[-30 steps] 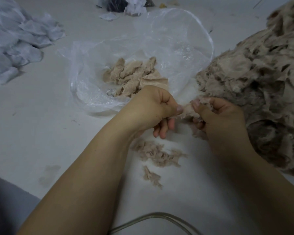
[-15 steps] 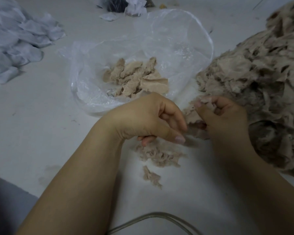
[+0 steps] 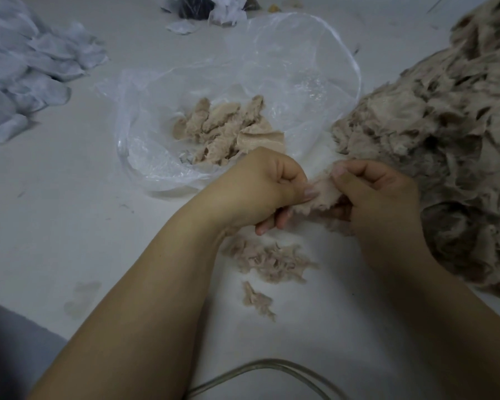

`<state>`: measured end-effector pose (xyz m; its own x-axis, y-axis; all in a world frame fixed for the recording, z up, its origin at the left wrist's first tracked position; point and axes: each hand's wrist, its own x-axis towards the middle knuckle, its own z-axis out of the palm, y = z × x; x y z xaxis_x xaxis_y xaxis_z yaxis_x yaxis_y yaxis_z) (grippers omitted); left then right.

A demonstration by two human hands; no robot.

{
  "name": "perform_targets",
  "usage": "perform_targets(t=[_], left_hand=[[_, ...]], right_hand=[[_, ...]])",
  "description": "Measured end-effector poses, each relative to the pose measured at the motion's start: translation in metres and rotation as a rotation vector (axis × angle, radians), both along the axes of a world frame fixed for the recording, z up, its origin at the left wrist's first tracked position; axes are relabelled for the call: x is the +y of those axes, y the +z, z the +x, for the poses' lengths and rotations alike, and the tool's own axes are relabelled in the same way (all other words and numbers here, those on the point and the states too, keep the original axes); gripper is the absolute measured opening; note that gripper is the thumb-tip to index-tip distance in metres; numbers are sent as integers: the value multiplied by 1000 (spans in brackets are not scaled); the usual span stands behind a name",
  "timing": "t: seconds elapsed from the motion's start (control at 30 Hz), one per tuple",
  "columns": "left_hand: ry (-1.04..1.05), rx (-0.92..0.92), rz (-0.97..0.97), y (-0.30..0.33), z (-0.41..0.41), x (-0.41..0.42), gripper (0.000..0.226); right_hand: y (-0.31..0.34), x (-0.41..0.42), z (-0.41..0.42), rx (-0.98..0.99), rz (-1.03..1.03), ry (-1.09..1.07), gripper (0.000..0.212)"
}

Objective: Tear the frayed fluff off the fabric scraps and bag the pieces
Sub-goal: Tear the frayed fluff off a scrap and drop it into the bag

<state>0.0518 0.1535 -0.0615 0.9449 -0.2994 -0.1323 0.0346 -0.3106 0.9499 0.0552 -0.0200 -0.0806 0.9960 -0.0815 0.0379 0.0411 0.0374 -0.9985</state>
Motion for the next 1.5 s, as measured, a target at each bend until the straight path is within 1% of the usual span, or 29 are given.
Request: perform_targets(t=[0.3,0.4,0.43,0.47,0.57,0.6,0.63,0.67,0.7,0.77,0.8,0.83,0.9,0.97,1.07,1.2,1.3,1.33,1.4,1.47,1.5], left_hand=[[13,36,-84,2,0,7,24],[67,16,-140,4,0,10,28],[113,-4,-149,4,0,10,29],[160,-28,-153,4,1,8,31],[237,-78,-164,2,2,2,34],[241,-87,-162,1,2,1,32],[236,-92,-155,1,2,1,29],[222,-95,-144,1,2,1,26],[201,-95,-131,1,2,2,23],[142,-74,-113,1,1,0,22],[109,-51,-112,1,0,-1,24],[82,-25,-113,1,-1,-3,26],[57,6,-116,2,-2,-3,31],[83,17,-147,2,-2,-2,37],[170,4,-190,2,1,0,35],[249,-64,-198,-1,3,-3,35],[201,-91,-132,-3,1,-6,32],[190,-94,-122,-4,1,-7,31],[164,-97,-117,-5,1,-8,31],[104,-79,-113,-5,0,-7,34],[65,-60,-97,-5,0,-7,34]], right_hand=[[-4,-4,6,15,33,-75,21],[1,-9,7,7,45,-73,21],[2,-10,6,0,22,-34,21],[4,-10,4,-9,-14,53,22],[6,-3,-9,34,-184,495,31],[6,0,-11,64,-216,586,27],[7,1,-12,89,-204,606,18],[8,2,-11,118,-162,580,11],[7,2,-9,145,-113,529,17],[5,1,-4,170,-68,427,38],[4,1,-3,170,-57,392,41],[3,2,-3,166,-38,376,39],[-1,2,-2,136,-7,353,27],[-2,1,-2,101,-25,321,17],[-2,-2,1,106,-29,305,23],[-3,-3,2,116,-33,313,19],[-3,-2,2,83,-74,319,26],[-3,-3,2,79,-77,319,24],[-1,-3,2,114,-29,324,13],[-2,-5,2,117,12,327,29],[-1,-4,2,83,13,313,29]])
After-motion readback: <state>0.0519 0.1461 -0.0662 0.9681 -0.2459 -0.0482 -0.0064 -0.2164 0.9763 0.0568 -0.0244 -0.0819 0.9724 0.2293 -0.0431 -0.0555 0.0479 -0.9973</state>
